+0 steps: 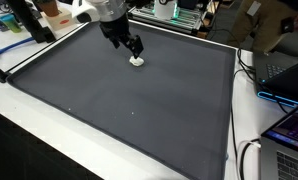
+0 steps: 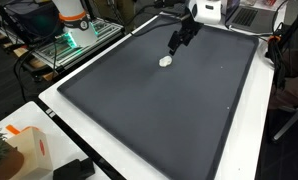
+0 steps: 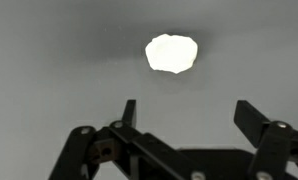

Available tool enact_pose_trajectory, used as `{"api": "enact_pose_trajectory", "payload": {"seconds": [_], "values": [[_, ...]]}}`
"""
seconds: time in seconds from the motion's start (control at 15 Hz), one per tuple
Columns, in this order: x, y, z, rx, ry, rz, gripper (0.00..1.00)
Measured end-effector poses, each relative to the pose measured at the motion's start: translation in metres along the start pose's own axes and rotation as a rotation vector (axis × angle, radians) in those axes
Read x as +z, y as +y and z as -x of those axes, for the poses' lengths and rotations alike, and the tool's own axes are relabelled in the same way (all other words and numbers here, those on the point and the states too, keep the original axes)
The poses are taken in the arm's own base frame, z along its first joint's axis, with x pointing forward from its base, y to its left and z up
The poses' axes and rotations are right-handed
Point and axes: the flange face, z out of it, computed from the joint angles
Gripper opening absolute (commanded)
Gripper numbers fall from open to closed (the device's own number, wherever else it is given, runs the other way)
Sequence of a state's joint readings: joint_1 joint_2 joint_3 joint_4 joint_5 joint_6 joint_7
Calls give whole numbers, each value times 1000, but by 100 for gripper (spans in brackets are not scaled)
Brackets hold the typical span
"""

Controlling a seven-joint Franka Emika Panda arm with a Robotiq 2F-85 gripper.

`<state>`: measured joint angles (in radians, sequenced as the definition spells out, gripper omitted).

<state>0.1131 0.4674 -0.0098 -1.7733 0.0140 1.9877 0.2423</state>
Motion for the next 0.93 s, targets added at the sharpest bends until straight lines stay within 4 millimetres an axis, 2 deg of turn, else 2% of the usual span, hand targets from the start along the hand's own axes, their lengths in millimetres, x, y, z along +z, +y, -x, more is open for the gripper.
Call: {"api": "enact_pose_trajectory", "payload": {"seconds": [0.47,0.93], "values": [[-2,1,-1,10,-15,3,100],[-2,11,-19,-22,-154,17,100]]}}
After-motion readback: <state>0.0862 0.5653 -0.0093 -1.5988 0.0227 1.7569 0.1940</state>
